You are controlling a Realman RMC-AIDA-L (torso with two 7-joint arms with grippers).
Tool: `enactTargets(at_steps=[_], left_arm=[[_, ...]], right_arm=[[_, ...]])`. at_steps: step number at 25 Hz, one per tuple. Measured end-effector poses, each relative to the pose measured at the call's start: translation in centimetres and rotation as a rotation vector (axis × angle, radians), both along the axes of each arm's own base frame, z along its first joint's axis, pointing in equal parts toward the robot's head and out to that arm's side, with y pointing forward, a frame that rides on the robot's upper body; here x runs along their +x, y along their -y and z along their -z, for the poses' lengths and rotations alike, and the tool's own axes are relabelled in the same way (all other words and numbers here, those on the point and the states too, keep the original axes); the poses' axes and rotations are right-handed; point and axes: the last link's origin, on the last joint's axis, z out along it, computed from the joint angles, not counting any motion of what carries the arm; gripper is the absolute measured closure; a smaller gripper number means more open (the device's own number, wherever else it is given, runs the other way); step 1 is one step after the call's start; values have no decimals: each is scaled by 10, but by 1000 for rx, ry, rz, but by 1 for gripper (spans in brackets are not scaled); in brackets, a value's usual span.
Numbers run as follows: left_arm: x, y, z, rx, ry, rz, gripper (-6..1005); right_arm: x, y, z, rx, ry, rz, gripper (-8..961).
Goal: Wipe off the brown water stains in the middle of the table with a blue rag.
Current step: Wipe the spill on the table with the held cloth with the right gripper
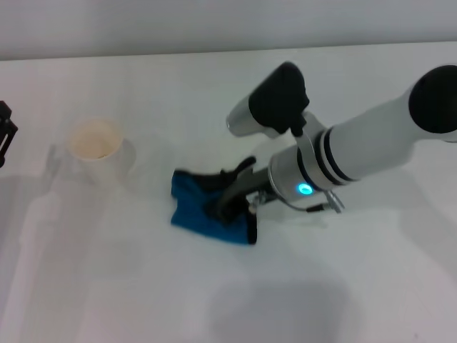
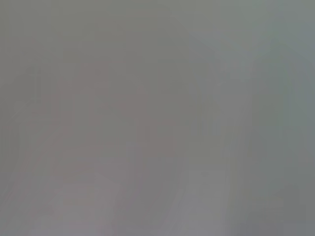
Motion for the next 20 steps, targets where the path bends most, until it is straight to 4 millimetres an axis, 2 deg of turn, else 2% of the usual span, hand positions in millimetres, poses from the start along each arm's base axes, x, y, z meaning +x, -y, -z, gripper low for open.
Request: enactTargets(at_steps=[4, 7, 10, 13, 14, 16, 20], left_arm=[[-1, 0, 0, 0, -1, -2, 113], [-1, 0, 0, 0, -3, -2, 113], [-1, 0, 0, 0, -3, -4, 113], [-1, 0, 0, -3, 0, -10, 113], [-1, 0, 0, -3, 0, -10, 113], [-1, 0, 1, -5, 1, -10, 113], [-1, 0, 1, -8, -1, -9, 113]], right_arm=[[0, 15, 1, -123, -2, -6, 923], [0, 18, 2, -149, 6, -15, 923], [2, 9, 2, -82, 6, -36, 923], [17, -10, -6, 46, 5, -1, 923], [17, -10, -6, 46, 5, -1, 923], [27, -21, -18, 105, -8, 40, 923], [39, -30, -32, 153, -17, 71, 923]])
